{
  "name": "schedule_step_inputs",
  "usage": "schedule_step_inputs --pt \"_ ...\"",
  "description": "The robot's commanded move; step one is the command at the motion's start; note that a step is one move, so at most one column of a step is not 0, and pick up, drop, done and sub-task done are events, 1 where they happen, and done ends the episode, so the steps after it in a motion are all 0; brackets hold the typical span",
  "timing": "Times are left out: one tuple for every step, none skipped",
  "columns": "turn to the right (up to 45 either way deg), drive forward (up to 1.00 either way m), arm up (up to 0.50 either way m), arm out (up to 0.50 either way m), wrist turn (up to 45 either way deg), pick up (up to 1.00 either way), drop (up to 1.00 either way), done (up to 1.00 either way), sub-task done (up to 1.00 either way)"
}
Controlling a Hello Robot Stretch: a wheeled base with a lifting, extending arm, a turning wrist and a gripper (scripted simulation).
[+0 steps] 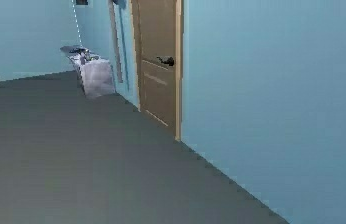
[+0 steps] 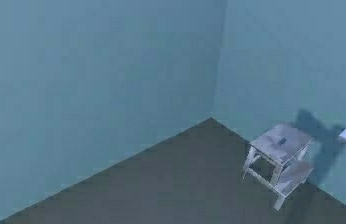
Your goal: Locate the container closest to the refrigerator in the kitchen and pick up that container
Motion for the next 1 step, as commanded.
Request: schedule_step_inputs --pt "-36.0 0.0 0.0 0.0 0.0 0.0 0.0 0.0 0.0"
